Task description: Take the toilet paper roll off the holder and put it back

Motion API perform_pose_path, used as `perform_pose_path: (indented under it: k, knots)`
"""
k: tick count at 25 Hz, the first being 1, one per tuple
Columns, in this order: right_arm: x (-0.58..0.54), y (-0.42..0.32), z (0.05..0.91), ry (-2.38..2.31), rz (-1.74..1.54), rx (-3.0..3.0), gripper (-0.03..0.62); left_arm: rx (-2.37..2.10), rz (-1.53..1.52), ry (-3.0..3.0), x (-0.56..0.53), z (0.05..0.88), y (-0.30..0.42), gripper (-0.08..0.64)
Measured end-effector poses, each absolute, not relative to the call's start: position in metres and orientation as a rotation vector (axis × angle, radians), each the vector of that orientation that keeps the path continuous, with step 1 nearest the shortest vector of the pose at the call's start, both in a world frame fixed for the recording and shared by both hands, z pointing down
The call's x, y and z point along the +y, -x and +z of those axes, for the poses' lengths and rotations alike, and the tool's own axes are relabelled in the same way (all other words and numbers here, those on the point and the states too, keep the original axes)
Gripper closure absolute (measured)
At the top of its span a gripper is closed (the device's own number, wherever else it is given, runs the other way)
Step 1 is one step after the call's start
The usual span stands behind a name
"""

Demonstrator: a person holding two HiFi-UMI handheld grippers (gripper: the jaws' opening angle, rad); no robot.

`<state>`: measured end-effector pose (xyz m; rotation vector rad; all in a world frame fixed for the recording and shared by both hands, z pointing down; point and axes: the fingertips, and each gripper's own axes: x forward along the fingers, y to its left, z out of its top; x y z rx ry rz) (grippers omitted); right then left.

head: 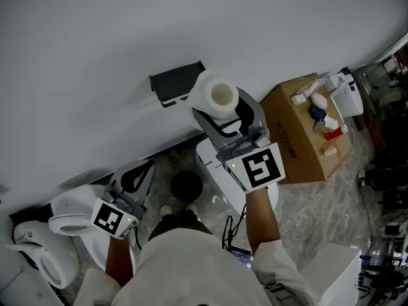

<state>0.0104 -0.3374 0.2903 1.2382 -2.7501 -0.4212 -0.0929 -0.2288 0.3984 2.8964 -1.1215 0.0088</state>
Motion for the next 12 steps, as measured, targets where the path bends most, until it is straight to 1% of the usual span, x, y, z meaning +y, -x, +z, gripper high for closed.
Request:
perform_pose_path:
  k: [6,12]
  knots:
    - [-0.368,0.000,0.290,-1.220,-0.437,-2.732,0.285,-1.132,0.009,-2.890,-0.230,0.400,0.094,0.558]
    - [-0.414,0.011,0.308,-1.256,-0.378,-2.711,0.285,-1.129,0.010,-2.889,-0.233,0.401,0.093,0.558]
